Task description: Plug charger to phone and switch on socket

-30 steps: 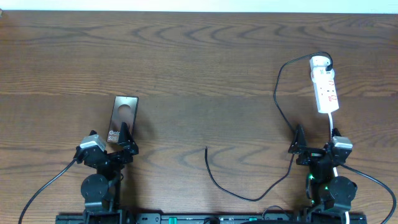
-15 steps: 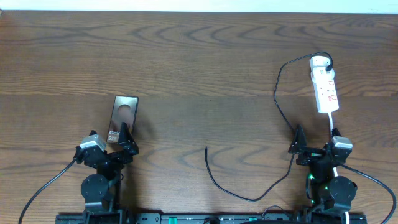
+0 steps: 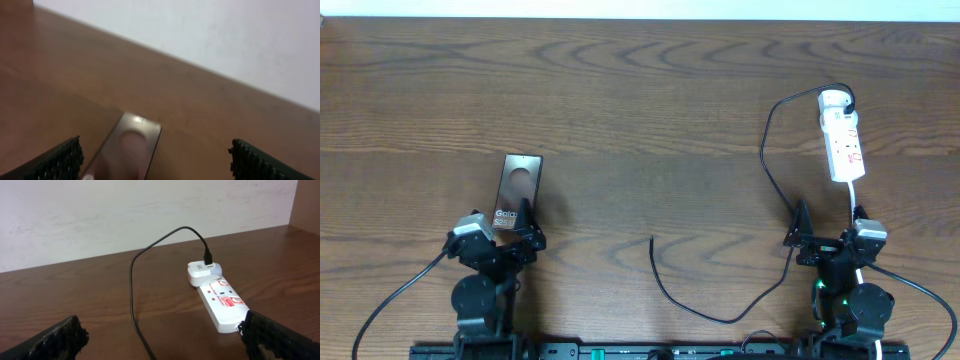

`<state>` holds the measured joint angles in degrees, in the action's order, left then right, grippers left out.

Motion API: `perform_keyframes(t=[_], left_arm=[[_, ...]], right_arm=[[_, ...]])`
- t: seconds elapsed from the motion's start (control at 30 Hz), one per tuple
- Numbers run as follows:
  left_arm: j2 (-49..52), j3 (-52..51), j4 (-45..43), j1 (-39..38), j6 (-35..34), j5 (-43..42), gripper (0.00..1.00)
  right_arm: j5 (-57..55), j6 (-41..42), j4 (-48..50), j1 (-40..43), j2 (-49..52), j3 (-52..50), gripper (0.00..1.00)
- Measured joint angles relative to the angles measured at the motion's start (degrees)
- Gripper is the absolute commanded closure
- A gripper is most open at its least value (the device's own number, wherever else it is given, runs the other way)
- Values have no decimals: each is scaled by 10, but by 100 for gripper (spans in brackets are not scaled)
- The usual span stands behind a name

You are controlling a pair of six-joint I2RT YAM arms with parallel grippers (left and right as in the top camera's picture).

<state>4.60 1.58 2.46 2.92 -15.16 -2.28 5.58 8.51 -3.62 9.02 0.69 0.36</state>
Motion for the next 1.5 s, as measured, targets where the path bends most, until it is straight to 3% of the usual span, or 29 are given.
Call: perform_keyframes(t=[0.2, 0.4, 0.53, 0.77, 0.9, 1.23, 1.27, 1.3, 1.33, 1.37, 1.4, 1.47, 1.5], left_arm=[[112, 36, 24, 0, 0, -2, 9], [267, 191, 65, 0, 1, -8, 9], [394, 348, 171, 0, 15, -33, 9], [640, 666, 439, 0, 86, -55, 9], [748, 809, 532, 0, 123, -56, 9], [842, 854, 558, 0, 151, -55, 10], [847, 854, 559, 0, 151, -56, 16], [851, 854, 560, 0, 151, -56, 34], [855, 854, 560, 0, 150, -55, 61], [858, 854, 560, 0, 153, -55, 72], [861, 853, 560, 0, 154, -54, 72], [867, 853, 560, 0, 156, -49, 2], [869, 853, 560, 0, 157, -48, 2]], right_arm=[[0, 0, 0, 0, 0, 0, 1], [0, 0, 0, 0, 0, 0, 1], [0, 0, 0, 0, 0, 0, 1], [0, 0, 0, 0, 0, 0, 1], [0, 0, 0, 0, 0, 0, 1], [0, 0, 0, 0, 0, 0, 1], [0, 0, 0, 0, 0, 0, 1], [0, 0, 0, 0, 0, 0, 1], [0, 0, 0, 0, 0, 0, 1], [0, 0, 0, 0, 0, 0, 1], [0, 0, 0, 0, 0, 0, 1], [0, 0, 0, 0, 0, 0, 1], [0, 0, 0, 0, 0, 0, 1]])
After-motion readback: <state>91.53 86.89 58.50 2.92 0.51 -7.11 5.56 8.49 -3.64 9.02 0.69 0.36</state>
